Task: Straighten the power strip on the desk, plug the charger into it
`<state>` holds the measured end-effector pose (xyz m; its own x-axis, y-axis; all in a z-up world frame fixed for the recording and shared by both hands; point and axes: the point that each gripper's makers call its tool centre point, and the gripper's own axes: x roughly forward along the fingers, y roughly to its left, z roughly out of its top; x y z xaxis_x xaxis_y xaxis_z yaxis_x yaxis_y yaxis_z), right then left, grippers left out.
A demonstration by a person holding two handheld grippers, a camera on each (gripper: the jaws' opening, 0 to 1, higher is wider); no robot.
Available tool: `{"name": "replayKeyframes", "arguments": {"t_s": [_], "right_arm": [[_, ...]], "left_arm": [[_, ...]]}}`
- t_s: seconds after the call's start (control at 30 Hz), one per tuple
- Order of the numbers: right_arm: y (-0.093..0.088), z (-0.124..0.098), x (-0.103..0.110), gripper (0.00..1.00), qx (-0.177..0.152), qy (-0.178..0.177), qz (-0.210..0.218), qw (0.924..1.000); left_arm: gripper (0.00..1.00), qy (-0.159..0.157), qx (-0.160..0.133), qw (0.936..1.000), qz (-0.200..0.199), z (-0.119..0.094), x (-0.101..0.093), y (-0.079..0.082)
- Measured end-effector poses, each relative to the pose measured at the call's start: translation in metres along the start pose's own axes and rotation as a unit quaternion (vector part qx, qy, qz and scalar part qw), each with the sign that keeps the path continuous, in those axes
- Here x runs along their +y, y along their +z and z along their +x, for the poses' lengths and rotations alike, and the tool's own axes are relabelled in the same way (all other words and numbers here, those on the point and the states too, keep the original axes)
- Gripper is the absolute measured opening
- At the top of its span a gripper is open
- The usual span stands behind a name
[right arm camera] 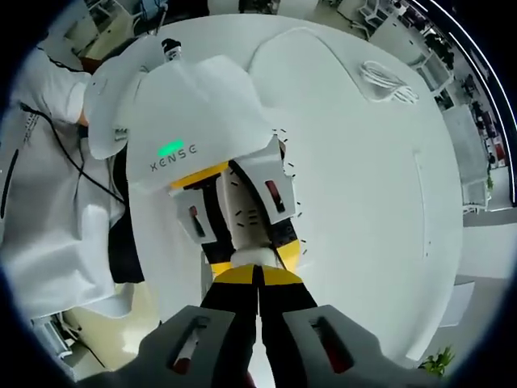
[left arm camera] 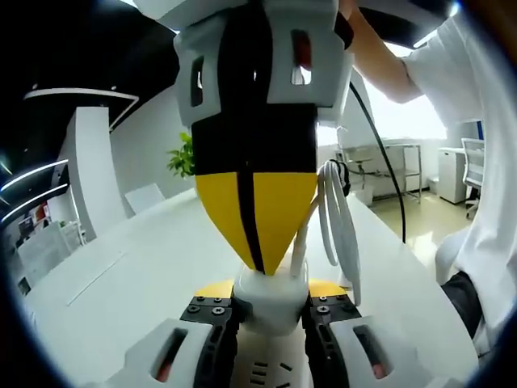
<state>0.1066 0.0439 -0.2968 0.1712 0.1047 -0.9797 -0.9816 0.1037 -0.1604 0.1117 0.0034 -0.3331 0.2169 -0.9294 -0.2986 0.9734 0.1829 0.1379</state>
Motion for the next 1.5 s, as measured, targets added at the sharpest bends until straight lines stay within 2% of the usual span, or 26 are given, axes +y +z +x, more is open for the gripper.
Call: {"name": "replayKeyframes", "arguments": {"t_s": [0.1,0.23,0.7,0.87,1.3,1.5], "right_arm": [[0.000,0.000,0.000,0.00,-0.001,0.000,0.003,1.0000],[-0.001,0.000,0.001,0.00,0.002,-0.006,0.000,1.0000],[0.000,0.000,-0.003,0.00,-0.010,-0.012,0.012,0.9998],[0.002,0.000,-0.005,0.00,-0.009,-0.022,0.002,0.9997],[0.004,0.001,-0.011,0.00,-0.002,0.005,0.003,1.0000],[0.003,0.001,-0.003,0.00,0.009,-0.025,-0.012,0.9996]], "left_arm": [[0.32,0.000,0.010,0.9999,-0.005,0.001,0.000,0.000],[0.32,0.005,0.010,0.9999,0.007,0.001,0.001,0.000],[0.33,0.010,0.014,0.9998,0.003,0.003,0.003,-0.004],[0.33,0.005,0.023,0.9996,-0.014,0.002,0.003,-0.007],[0.32,0.006,0.024,0.9996,-0.013,0.001,0.005,-0.008],[0.33,0.004,0.026,0.9996,-0.009,0.002,0.003,-0.009]]}}
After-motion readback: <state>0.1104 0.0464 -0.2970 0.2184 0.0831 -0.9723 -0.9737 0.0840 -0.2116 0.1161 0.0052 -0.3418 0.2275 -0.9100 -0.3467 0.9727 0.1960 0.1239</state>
